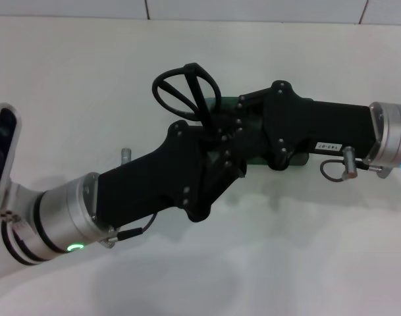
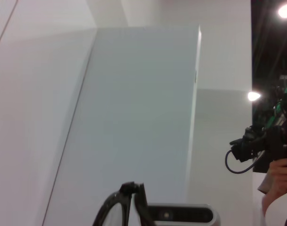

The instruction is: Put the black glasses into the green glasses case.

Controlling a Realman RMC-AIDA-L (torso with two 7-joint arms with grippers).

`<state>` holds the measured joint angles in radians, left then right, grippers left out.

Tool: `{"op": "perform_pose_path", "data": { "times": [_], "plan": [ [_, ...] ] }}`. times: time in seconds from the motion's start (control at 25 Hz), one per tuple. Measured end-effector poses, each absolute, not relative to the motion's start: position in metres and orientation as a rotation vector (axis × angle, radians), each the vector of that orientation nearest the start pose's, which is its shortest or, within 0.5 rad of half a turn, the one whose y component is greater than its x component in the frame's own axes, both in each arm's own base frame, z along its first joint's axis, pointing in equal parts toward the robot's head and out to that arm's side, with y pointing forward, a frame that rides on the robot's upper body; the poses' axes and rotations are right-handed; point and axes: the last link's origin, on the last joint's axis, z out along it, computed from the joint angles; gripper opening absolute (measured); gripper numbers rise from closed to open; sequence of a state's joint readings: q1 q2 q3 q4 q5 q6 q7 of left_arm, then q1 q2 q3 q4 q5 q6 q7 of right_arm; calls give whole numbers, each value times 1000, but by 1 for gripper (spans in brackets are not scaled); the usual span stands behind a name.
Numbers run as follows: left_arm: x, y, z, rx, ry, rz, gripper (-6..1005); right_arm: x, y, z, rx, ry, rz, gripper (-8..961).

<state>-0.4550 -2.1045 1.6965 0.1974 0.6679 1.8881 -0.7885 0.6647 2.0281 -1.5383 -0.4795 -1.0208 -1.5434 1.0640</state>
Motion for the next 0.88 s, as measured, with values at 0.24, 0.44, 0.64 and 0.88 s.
{"op": "perform_pose_path", "data": {
  "times": [0.24,0.44,0.64,0.88],
  "plan": [
    [-216,232,-50,-2470,-334,-1682,28,148,335,-43,-2808,113,1264,39],
    [-228,218,-52,-2472,-383,-1658,28,137,350,-28,-2877,82,1133,39],
    [-240,210,-54,-2464,-450,-1609,28,112,365,-19,-3012,-26,629,39],
    [-246,208,-58,-2455,-463,-1554,28,103,371,-40,-2961,-167,29,40]
  ]
}}
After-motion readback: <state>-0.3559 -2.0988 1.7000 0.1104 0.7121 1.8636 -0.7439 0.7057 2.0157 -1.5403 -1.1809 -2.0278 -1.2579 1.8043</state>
